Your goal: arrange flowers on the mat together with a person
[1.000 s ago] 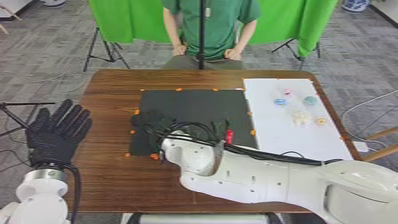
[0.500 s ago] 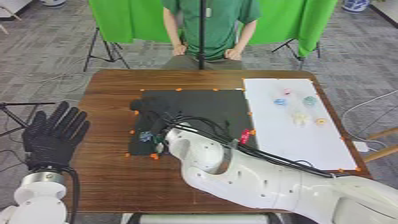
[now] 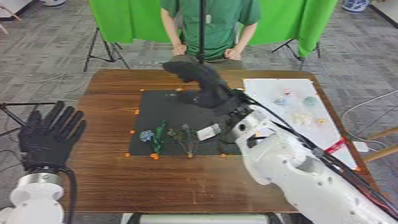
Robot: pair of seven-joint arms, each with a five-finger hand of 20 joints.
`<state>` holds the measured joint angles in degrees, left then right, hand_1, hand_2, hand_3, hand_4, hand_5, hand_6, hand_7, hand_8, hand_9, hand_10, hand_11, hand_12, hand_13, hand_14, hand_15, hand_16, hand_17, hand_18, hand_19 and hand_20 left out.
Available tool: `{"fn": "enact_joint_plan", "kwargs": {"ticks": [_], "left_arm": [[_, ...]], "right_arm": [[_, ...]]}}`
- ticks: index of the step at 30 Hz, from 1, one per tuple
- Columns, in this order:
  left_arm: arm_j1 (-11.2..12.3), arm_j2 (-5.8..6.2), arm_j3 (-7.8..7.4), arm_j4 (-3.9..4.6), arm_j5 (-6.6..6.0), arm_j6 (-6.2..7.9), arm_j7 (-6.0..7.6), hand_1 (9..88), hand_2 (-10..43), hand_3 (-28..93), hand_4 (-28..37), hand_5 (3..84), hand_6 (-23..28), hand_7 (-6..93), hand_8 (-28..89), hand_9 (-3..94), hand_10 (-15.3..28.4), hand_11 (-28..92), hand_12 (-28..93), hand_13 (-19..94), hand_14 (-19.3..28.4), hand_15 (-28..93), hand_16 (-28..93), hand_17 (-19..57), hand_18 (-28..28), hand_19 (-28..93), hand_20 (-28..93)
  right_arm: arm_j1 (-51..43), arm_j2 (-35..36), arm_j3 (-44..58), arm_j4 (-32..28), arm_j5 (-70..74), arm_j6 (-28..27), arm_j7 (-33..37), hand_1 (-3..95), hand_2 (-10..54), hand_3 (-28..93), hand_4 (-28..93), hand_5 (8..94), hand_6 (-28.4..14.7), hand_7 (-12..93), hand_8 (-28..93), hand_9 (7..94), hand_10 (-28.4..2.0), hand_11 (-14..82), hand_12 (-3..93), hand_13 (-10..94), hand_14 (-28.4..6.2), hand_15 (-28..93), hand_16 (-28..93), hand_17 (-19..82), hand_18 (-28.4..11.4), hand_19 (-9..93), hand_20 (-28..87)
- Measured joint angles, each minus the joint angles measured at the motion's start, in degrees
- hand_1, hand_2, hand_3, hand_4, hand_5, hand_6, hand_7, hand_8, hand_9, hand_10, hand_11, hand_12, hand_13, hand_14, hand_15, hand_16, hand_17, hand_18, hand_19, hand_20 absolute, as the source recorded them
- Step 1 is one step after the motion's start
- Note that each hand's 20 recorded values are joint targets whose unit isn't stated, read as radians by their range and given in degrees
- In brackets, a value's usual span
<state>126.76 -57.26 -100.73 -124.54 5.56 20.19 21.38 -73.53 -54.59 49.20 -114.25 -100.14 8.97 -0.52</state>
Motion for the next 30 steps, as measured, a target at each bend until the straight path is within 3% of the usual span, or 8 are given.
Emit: {"fn": "enact_joint_plan", "kwargs": {"ticks": [2, 4, 9, 14, 23, 25, 28, 30], "left_arm": [[0.32, -0.09, -0.72, 0.00, -0.02, 0.00, 0.33, 23.6, 15.3, 76, -28.3, 44.8, 8.8, 13.3, -9, 36.6, 15.3, 20, 9, 27, 14.9, 32, -8, -5.8, 14.5, 37, 13], [0.60, -0.19, -1.34, -0.01, -0.02, -0.11, 0.65, 23.6, 15.3, 76, -28.3, 44.9, 8.8, 13.5, -9, 36.9, 15.2, 20, 9, 27, 14.9, 32, -8, -5.8, 14.5, 37, 13], [0.81, -0.21, -2.04, -0.03, -0.17, -0.27, 1.11, 23.7, 15.2, 76, -28.3, 45.1, 8.9, 13.5, -9, 37.1, 15.3, 20, 9, 28, 14.9, 32, -8, -5.8, 14.5, 37, 13], [1.83, -0.14, -3.07, -0.45, -0.78, -0.30, 1.83, 23.7, 15.2, 76, -28.3, 45.1, 8.9, 13.6, -9, 37.2, 15.3, 20, 9, 28, 15.0, 32, -8, -5.8, 14.6, 37, 13], [3.90, -0.32, -4.47, -1.38, -1.40, -0.94, 2.73, 23.7, 15.3, 75, -28.3, 43.9, 8.4, 13.0, -9, 36.2, 15.2, 19, 9, 27, 14.5, 31, -8, -6.1, 14.7, 37, 13], [4.50, -0.56, -5.20, -1.38, -0.51, -2.10, 2.19, 23.6, 15.2, 75, -28.3, 43.8, 8.3, 13.0, -9, 36.2, 15.2, 19, 9, 27, 14.5, 31, -8, -6.2, 14.7, 36, 13], [5.20, -0.94, -6.22, -1.36, 4.08, -4.54, 0.45, 23.4, 15.2, 75, -28.3, 43.8, 8.4, 12.9, -9, 36.3, 15.2, 19, 9, 27, 14.6, 31, -7, -6.1, 14.7, 36, 13], [5.26, -0.99, -6.34, -1.39, 6.44, -4.92, 0.20, 23.4, 15.2, 75, -28.3, 43.9, 8.4, 12.8, -9, 36.5, 15.2, 19, 9, 27, 14.7, 31, -7, -6.2, 14.7, 36, 13]], "right_arm": [[-5.17, 1.07, 6.45, -1.28, 7.79, -7.18, -1.08, 24.4, 6.0, 77, -22, 36.0, -5.4, 13, -9, 35.6, -16.7, 6.1, 17.6, 32, -14.1, 18, 21, 18, -15.0, 36, 14], [-10.06, 1.55, 11.18, -1.94, 14.41, -10.56, -1.04, 23.5, 6.2, 76, -23, 35.8, -5.3, 13, -9, 35.3, -16.6, 5.4, 17.6, 32, -14.2, 17, 21, 17, -15.4, 35, 14], [-22.69, 1.60, 21.77, -3.54, 25.18, -5.85, -0.94, 22.0, 3.9, 75, -22, 34.8, -5.3, 11, -8, 33.2, -16.5, 2.5, 18.0, 31, -14.0, 11, 25, 16, -15.6, 32, 16], [-32.97, 1.70, 35.76, -4.00, 30.36, -6.03, -1.06, 19.8, 3.9, 75, -22, 34.4, -5.2, 10, -7, 32.3, -16.1, 2.0, 17.6, 31, -13.8, 8, 26, 16, -15.7, 30, 16], [-41.09, 3.06, 50.11, -5.82, 35.69, -4.18, -2.28, 19.0, 4.5, 75, -22, 35.0, -5.8, 8, -7, 32.6, -16.1, 2.0, 17.1, 31, -14.0, 7, 28, 16, -16.0, 29, 17], [-41.88, 3.05, 50.80, -6.22, 36.47, -3.88, -2.51, 18.9, 4.5, 75, -22, 35.0, -6.6, 7, -7, 32.8, -16.0, 1.9, 16.7, 31, -14.1, 7, 28, 16, -16.1, 29, 17], [-42.88, 2.93, 51.41, -6.65, 36.53, -3.57, -2.56, 18.8, 4.5, 75, -21, 35.2, -7.5, 6, -7, 33.0, -15.6, 2.0, 16.4, 31, -14.2, 7, 28, 16, -16.1, 29, 17], [-43.41, 2.76, 51.71, -6.88, 36.55, -3.32, -2.56, 18.9, 4.5, 75, -21, 35.5, -7.6, 6, -7, 33.1, -15.5, 2.1, 16.3, 31, -14.1, 7, 28, 16, -16.1, 29, 17]]}}
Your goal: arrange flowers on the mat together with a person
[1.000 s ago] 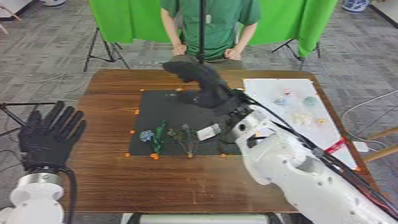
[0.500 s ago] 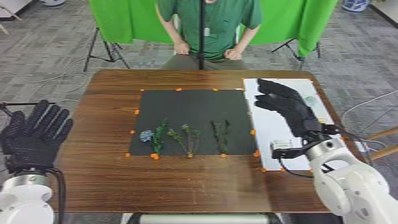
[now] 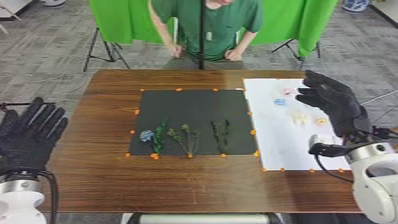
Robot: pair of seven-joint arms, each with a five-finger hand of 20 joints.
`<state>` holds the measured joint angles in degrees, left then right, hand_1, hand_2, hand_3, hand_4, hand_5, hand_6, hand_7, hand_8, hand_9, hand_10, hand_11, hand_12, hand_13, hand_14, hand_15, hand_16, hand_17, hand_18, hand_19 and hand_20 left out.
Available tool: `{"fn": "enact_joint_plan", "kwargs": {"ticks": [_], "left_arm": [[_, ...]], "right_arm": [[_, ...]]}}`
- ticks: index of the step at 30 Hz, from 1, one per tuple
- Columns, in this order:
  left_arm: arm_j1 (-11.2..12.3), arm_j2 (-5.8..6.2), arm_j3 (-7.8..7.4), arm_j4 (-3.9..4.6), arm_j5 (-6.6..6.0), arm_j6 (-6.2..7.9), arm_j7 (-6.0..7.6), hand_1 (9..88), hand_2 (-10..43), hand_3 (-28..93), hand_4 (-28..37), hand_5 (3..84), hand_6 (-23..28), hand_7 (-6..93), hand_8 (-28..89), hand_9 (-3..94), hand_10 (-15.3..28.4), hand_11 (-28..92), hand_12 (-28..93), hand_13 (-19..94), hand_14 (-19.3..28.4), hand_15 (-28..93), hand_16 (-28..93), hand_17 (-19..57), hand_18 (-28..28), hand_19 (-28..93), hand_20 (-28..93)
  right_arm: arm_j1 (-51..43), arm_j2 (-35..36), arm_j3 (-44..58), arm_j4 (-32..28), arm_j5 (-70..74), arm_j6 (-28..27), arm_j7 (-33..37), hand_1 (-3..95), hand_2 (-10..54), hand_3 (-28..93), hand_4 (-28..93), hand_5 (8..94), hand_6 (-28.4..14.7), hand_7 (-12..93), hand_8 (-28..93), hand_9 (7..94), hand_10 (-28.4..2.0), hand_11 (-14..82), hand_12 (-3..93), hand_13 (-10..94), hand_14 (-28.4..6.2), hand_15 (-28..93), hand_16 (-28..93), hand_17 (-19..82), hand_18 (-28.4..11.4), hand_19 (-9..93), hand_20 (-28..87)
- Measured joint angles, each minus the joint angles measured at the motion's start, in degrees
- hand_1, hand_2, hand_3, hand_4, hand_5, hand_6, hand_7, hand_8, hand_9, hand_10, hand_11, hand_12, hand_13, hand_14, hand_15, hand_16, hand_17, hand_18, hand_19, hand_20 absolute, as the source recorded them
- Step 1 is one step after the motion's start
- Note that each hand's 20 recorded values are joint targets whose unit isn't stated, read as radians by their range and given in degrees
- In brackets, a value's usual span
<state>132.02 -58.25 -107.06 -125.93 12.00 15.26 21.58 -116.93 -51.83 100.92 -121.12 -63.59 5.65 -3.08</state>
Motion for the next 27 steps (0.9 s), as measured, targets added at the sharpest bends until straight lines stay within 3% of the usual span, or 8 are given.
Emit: {"fn": "enact_joint_plan", "kwargs": {"ticks": [2, 7, 11, 18, 27], "left_arm": [[0.00, 0.00, -0.01, -0.16, -0.09, 0.08, 0.15, 23.4, 15.2, 75, -28.3, 44.0, 8.5, 12.7, -9, 36.5, 15.3, 19, 9, 27, 14.7, 31, -7, -6.2, 14.7, 36, 13], [0.00, 0.13, -0.29, -0.86, -3.09, 0.43, 1.11, 23.3, 15.4, 75, -28.3, 44.2, 8.6, 12.7, -9, 36.7, 15.3, 19, 9, 27, 14.8, 31, -7, -6.1, 14.7, 36, 13], [-0.12, 0.62, -0.12, -0.96, -3.40, 0.44, 1.68, 20.1, 18.3, 72, -28.3, 44.3, 8.7, 12.5, -9, 36.8, 15.3, 19, 9, 27, 14.9, 31, -7, -6.1, 14.8, 36, 13], [0.10, 0.72, 0.03, -1.09, -4.61, 0.80, 2.57, 20.0, 17.9, 74, -28.3, 44.4, 8.7, 12.3, -9, 37.1, 15.5, 19, 9, 28, 15.0, 31, -7, -6.2, 14.9, 37, 13], [0.15, 0.71, -0.07, -1.09, -5.26, 1.20, 2.68, 20.2, 19.4, 71, -28.3, 44.7, 8.8, 12.2, -9, 37.2, 15.5, 19, 9, 28, 15.1, 31, -7, -6.2, 14.9, 37, 13]], "right_arm": [[-0.45, -0.18, 0.25, -0.18, 0.04, 0.25, -0.13, 18.9, 4.5, 75, -22, 35.9, -7.6, 6, -7, 33.5, -15.2, 2.2, 16.2, 31, -14.1, 7, 28, 16, -16.1, 29, 17], [-1.73, -0.82, 1.38, -0.89, 0.37, 0.29, -0.54, 19.0, 4.6, 75, -21, 36.9, -7.1, 6, -7, 33.9, -15.4, 2.5, 16.1, 32, -14.1, 7, 28, 16, -16.0, 29, 17], [-3.34, -1.32, 3.62, -1.59, 0.55, -0.39, -1.05, 19.1, 4.7, 74, -21, 37.2, -6.4, 7, -7, 33.9, -15.3, 2.5, 16.1, 32, -14.2, 7, 28, 16, -16.0, 29, 17], [-3.03, -1.46, 2.16, -1.47, 0.82, -0.32, -1.26, 19.2, 4.9, 74, -21, 37.2, -6.2, 8, -7, 33.8, -15.5, 2.5, 16.1, 32, -14.4, 7, 28, 16, -16.1, 29, 18], [-0.68, -1.20, -0.43, -1.39, 0.29, 0.04, -0.92, 19.8, 5.0, 74, -21, 37.2, -6.0, 8, -7, 33.7, -16.1, 2.5, 16.2, 32, -14.4, 7, 28, 16, -16.3, 29, 18]]}}
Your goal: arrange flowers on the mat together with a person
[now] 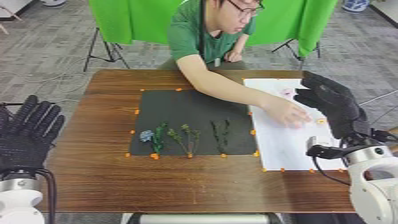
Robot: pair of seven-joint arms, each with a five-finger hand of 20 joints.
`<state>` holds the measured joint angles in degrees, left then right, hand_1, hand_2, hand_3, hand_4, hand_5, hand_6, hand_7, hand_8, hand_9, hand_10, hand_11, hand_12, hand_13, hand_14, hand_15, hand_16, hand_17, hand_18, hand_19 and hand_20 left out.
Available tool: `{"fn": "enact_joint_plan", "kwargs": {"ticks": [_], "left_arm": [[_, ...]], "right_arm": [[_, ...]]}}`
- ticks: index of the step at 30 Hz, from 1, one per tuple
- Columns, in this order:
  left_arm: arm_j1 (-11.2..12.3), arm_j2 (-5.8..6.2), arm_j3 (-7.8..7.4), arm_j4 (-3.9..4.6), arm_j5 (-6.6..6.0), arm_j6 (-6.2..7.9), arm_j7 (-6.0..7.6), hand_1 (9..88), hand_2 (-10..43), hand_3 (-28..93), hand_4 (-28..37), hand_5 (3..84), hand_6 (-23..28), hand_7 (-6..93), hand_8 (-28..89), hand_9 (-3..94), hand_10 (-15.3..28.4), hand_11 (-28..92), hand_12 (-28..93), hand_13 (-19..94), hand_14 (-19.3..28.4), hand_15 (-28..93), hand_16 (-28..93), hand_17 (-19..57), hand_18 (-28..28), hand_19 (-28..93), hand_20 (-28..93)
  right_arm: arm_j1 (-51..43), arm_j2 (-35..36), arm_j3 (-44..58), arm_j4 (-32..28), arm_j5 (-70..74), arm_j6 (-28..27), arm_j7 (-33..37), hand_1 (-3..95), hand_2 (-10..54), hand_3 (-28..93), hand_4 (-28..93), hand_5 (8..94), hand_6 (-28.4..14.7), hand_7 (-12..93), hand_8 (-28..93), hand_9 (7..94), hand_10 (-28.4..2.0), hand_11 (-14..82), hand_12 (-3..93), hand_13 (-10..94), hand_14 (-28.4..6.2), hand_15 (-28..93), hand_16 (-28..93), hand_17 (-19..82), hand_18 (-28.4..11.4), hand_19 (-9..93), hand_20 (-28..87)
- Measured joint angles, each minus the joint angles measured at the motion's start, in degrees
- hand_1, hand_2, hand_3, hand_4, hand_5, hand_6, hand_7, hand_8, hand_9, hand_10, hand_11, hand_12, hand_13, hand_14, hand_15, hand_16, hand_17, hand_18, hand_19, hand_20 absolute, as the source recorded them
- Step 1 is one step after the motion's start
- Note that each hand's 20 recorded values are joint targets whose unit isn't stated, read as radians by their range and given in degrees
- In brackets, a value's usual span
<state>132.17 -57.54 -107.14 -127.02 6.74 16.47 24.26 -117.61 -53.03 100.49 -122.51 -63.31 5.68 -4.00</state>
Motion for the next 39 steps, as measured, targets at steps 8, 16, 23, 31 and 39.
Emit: {"fn": "enact_joint_plan", "kwargs": {"ticks": [8, 16, 23, 31, 39], "left_arm": [[-0.34, 0.47, 0.61, 0.11, -1.89, 0.03, 0.32, 22.3, 21.1, 64, -28.3, 44.5, 8.8, 11.8, -9, 37.3, 15.7, 19, 9, 28, 15.4, 31, -7, -6.4, 15.1, 37, 13], [-0.32, 0.64, 0.59, 0.09, -2.08, 0.03, 0.37, 20.9, 21.3, 65, -28.3, 44.5, 8.8, 11.9, -9, 37.5, 15.7, 19, 9, 28, 15.5, 31, -7, -6.4, 15.2, 37, 13], [-0.28, 0.64, 0.59, 0.07, -2.09, 0.04, 0.38, 21.1, 21.2, 65, -28.3, 44.5, 8.9, 12.0, -9, 37.6, 15.7, 19, 9, 28, 15.5, 31, -7, -6.4, 15.2, 37, 13], [-0.25, 0.64, 0.63, 0.02, -2.21, 0.46, 0.51, 21.6, 21.2, 65, -28.3, 43.5, 8.8, 12.1, -9, 37.4, 15.7, 19, 9, 28, 15.7, 32, -7, -6.5, 15.3, 38, 14], [-0.14, 0.58, 0.68, -0.01, -2.31, 0.75, 0.57, 22.8, 21.2, 63, -28.3, 43.3, 8.6, 12.1, -9, 37.2, 15.6, 19, 9, 28, 15.7, 32, -7, -6.5, 15.3, 38, 14]], "right_arm": [[-2.83, -0.56, 4.34, -0.60, -0.04, -0.99, -0.50, 20.0, 5.8, 74, -21, 37.3, -5.9, 9, -7, 34.1, -16.9, 2.6, 16.4, 33, -14.5, 8, 28, 16, -16.4, 30, 17], [-2.48, 0.56, 1.63, -0.67, 0.27, 4.61, -0.12, 20.1, 6.6, 74, -21, 37.7, -6.1, 9, -7, 34.4, -17.5, 2.7, 16.6, 33, -14.7, 8, 28, 16, -16.5, 31, 17], [-0.55, 1.18, -0.33, -0.42, 0.40, 5.01, 0.40, 19.9, 6.8, 74, -21, 37.9, -6.0, 9, -7, 34.4, -17.4, 2.6, 16.6, 33, -14.8, 9, 27, 15, -16.5, 31, 17], [0.27, 1.34, -1.21, -0.32, 0.30, 5.05, 0.71, 19.8, 6.7, 74, -21, 37.9, -6.0, 9, -7, 34.5, -17.4, 2.6, 16.5, 33, -14.8, 9, 27, 15, -16.5, 31, 17], [1.51, 1.47, -2.85, 0.13, 0.22, 5.05, 1.39, 19.8, 6.5, 74, -21, 37.8, -5.9, 9, -7, 34.5, -17.3, 2.7, 16.5, 32, -14.8, 9, 27, 15, -16.5, 31, 17]]}}
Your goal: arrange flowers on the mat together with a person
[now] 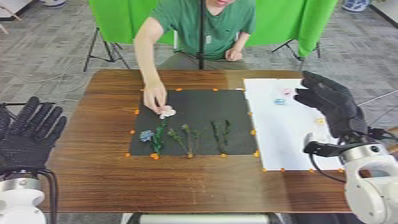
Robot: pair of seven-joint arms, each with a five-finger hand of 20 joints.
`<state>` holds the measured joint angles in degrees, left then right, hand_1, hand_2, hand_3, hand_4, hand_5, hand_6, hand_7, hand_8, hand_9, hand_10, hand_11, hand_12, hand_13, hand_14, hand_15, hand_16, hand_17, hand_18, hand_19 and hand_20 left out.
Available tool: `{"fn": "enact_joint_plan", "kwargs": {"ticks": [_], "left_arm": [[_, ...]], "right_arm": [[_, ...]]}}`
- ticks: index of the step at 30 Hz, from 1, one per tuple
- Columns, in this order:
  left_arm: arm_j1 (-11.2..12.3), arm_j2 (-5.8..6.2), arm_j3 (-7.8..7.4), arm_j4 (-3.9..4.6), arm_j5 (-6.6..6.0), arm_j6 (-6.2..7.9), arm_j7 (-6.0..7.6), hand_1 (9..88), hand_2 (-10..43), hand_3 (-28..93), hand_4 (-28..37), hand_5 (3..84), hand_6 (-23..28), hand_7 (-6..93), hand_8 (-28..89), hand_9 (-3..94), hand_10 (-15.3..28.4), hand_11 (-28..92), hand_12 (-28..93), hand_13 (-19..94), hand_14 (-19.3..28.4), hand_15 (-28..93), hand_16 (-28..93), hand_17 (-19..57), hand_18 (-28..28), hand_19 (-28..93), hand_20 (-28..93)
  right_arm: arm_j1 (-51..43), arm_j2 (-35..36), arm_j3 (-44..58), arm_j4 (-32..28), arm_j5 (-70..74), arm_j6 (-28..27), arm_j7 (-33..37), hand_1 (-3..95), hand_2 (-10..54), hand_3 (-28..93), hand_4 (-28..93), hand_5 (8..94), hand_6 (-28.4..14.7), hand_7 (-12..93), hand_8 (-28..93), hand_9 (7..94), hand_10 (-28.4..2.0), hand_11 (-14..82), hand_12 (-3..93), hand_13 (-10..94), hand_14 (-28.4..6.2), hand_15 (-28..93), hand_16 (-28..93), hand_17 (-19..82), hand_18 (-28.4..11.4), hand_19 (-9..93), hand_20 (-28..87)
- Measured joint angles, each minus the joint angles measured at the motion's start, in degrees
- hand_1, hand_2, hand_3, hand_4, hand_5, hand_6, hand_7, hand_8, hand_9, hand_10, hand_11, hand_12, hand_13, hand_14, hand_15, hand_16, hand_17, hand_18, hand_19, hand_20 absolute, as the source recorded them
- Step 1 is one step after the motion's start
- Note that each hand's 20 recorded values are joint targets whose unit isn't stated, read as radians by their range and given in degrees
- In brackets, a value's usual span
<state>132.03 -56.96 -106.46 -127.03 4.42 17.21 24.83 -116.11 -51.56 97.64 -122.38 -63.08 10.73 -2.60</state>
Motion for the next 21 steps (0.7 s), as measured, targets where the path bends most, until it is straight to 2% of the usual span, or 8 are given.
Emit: {"fn": "enact_joint_plan", "kwargs": {"ticks": [13, 17, 21], "left_arm": [[0.58, -0.22, 0.00, -0.34, -0.33, 0.51, 0.75, 23.0, 21.4, 63, -28.3, 43.2, 8.8, 12.4, -9, 37.2, 15.6, 19, 9, 28, 15.8, 32, -7, -6.5, 15.3, 37, 14], [0.60, -0.30, 0.00, -0.34, -0.34, 0.52, 0.80, 22.5, 21.5, 63, -28.3, 43.3, 8.8, 12.4, -9, 37.2, 15.6, 19, 9, 28, 15.7, 32, -7, -6.4, 15.3, 37, 14], [0.60, -0.34, 0.14, -0.34, -0.35, 0.54, 0.88, 22.6, 21.5, 63, -28.3, 43.3, 8.8, 12.4, -9, 37.3, 15.7, 19, 9, 28, 15.7, 32, -7, -6.4, 15.3, 37, 14]], "right_arm": [[-3.19, -0.88, 5.07, -0.65, -2.54, -2.23, 0.05, 20.5, 5.6, 74, -21, 37.7, -5.8, 9, -7, 34.1, -17.3, 2.5, 16.5, 31, -14.8, 8, 27, 15, -16.2, 30, 16], [-2.40, -0.16, 4.10, -0.25, -9.22, -1.85, 1.31, 21.6, 1.8, 75, -21, 36.5, -5.5, 10, -7, 31.9, -17.1, 2.0, 16.6, 27, -14.9, 6, 27, 14, -15.5, 28, 15], [-2.55, 0.07, 6.80, -0.53, -22.33, -2.60, 5.44, 22.3, -0.5, 76, -21, 35.8, -5.3, 10, -7, 31.0, -16.8, 1.7, 16.9, 26, -14.5, 4, 28, 11, -15.9, 29, 15]]}}
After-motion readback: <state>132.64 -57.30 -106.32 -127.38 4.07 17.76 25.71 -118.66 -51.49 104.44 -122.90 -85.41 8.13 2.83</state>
